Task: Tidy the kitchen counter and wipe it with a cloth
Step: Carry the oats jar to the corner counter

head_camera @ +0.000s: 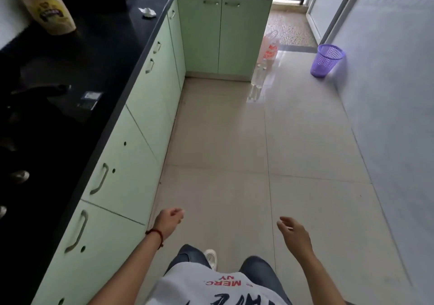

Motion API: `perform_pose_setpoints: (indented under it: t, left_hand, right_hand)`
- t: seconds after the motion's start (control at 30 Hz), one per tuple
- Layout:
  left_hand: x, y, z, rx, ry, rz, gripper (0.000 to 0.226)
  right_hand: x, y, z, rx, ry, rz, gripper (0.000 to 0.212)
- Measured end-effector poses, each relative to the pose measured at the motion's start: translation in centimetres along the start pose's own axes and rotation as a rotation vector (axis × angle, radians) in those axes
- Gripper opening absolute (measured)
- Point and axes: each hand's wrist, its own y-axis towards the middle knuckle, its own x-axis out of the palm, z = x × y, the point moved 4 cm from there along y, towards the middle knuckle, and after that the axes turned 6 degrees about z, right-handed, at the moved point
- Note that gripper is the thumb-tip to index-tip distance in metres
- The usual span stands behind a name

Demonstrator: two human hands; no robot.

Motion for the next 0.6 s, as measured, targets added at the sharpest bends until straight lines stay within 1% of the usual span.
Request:
perform_pose_setpoints:
  t: [0.07, 0.17, 0.3, 0.43, 0.57, 0.6]
  left_hand:
    - [1.4, 2.6, 4.8, 0.042, 0.010, -0.029, 0.016]
    - [3.2, 6.8, 11.3, 0.083, 0.019, -0.030, 0.022]
    - [4.7, 12.5, 17.5, 0.086, -0.016, 0.035, 0.024]
    - [5.8, 16.0, 20.7, 0.004, -0.064, 0.109, 0.021]
    - [6.2, 18.0, 22.6, -0.088, -0.152, 0.160, 0.009]
    - [6.1, 18.5, 23.0, -0.113, -0.163, 0.173, 0.011]
  right_hand:
    - [-1.0, 2.6, -0.6, 0.029, 0.012, 0.008, 0.030]
    - [-2.5, 7.3, -1.4, 0.091, 0.046, 0.035, 0.029]
    - [-4.1, 15.3, -4.5, 0.098, 0.049, 0.028, 0.027]
    - [-5.9, 23.7, -10.2, 0.034, 0.006, -0.034, 0.027]
    - [-6.7, 31.4, -18.0, -0.086, -0.059, -0.114, 0.028]
    - [-6.6, 33.2, -20.1, -0.118, -0.078, -0.131, 0.028]
